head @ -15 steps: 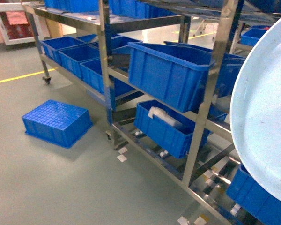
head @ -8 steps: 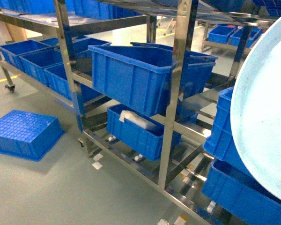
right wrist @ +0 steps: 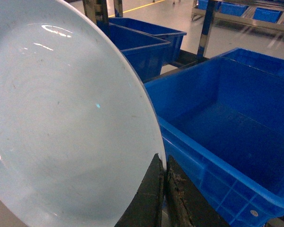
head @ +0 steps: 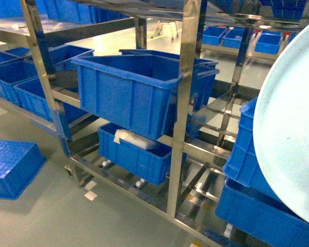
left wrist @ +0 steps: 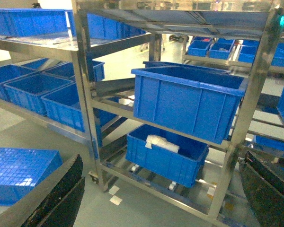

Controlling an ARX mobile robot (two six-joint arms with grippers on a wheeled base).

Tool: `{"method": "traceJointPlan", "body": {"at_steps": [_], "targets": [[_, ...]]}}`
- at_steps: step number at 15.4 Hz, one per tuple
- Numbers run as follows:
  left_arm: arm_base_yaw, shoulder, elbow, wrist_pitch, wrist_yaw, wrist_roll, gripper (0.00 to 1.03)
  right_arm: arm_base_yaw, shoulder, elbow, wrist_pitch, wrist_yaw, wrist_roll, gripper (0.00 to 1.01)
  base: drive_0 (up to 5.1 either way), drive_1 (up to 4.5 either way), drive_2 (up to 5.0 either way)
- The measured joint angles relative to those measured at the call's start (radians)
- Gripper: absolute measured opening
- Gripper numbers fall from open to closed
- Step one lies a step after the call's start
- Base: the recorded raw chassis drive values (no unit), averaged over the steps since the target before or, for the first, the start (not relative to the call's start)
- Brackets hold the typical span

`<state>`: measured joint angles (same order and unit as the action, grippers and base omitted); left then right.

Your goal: Place blue tray on left shelf second layer neatly

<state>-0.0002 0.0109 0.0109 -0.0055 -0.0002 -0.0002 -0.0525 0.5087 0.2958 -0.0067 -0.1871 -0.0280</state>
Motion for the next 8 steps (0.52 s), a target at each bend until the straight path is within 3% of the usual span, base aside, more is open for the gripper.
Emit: {"method": "traceJointPlan", "body": {"at_steps": [5, 8], "targets": [[0.0, 0.0, 0.0, 0.002, 0.0, 0.0, 0.98, 0.0, -0.004, 0.0, 0.001, 0.0, 0.0, 0.02, -5.9, 2.77, -1.6], [-0.001, 0.0, 0.0, 0.005, -0.003, 0.0, 0.98, 0.0, -0.001, 0.0, 0.001, -0.003, 0.0, 0.02, -1.6, -1.62, -1.6]]}}
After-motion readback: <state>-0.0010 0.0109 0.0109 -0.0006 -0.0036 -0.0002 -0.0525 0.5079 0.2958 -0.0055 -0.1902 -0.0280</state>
